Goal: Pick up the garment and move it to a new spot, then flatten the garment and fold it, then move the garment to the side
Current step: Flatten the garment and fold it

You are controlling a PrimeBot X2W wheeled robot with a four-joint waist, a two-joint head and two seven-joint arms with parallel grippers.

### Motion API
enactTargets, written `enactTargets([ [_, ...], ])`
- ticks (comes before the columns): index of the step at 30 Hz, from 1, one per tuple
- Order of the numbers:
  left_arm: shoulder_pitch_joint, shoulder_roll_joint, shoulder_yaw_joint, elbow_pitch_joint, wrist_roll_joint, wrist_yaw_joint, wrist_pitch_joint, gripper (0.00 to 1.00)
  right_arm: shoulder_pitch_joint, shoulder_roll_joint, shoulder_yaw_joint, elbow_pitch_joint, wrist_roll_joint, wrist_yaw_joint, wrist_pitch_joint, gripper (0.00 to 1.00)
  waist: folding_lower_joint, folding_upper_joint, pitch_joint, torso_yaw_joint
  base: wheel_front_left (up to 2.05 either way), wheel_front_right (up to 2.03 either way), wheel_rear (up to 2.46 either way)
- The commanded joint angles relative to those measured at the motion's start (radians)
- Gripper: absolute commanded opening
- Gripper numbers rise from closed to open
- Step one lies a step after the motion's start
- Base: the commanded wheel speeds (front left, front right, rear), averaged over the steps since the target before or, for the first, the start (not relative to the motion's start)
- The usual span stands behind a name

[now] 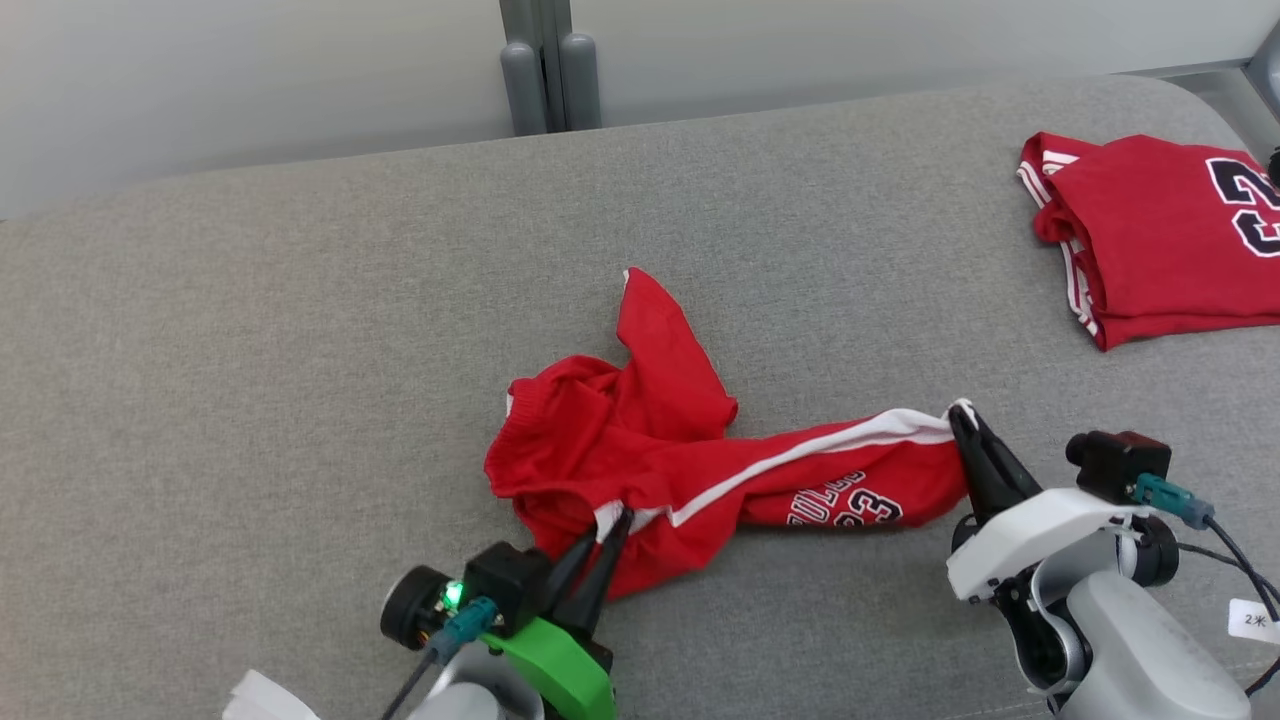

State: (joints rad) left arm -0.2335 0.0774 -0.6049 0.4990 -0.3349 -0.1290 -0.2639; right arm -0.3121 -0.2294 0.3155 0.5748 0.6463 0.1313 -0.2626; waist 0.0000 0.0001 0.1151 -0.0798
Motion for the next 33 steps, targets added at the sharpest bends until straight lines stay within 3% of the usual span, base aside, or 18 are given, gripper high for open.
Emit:
enactTargets([
  [1,-0.023,0.016,0.029,-0.033,-0.016,-0.002,0.0,0.0,-0.018,-0.009,-0.005,-0.024,-0.016,-0.001,-0.003,0.0,0.0,-0.0001,-0.006,0.0,0.0,0.0,0.0],
  [8,-0.201,0.076,0.1,-0.103,-0.061,-0.002,0.002,0.0,-0.175,-0.042,0.028,-0.063,-0.024,-0.001,-0.003,0.0,0.0,-0.0001,0.021,-0.004,0.0,0.0,0.0],
  [15,-0.593,0.115,0.107,-0.053,-0.182,-0.002,0.095,0.0,-0.537,-0.078,0.091,0.019,0.079,-0.001,0.017,0.0,0.0,-0.0001,0.151,-0.008,0.0,0.0,0.0],
  [20,-0.916,0.099,0.119,0.037,-0.279,-0.002,0.155,0.0,-0.833,-0.107,0.088,0.104,0.183,-0.001,0.06,0.0,0.0,-0.0001,0.268,0.002,0.0,0.0,0.0],
  [24,-1.157,0.085,0.129,0.132,-0.322,-0.002,0.14,0.0,-1.056,-0.119,0.09,0.175,0.212,-0.001,0.054,0.0,0.0,-0.0001,0.335,0.003,0.0,0.0,0.0],
  [28,-1.305,0.078,0.092,0.198,-0.347,-0.002,0.105,0.0,-1.182,-0.11,0.115,0.23,0.228,-0.001,0.037,0.0,0.0,-0.0001,0.364,-0.003,0.0,0.0,0.0],
  [33,-1.381,0.072,0.05,0.244,-0.41,-0.002,0.058,0.0,-1.234,-0.119,0.178,0.253,0.245,-0.001,0.018,0.0,0.0,-0.0001,0.376,-0.001,0.0,0.0,0.0],
])
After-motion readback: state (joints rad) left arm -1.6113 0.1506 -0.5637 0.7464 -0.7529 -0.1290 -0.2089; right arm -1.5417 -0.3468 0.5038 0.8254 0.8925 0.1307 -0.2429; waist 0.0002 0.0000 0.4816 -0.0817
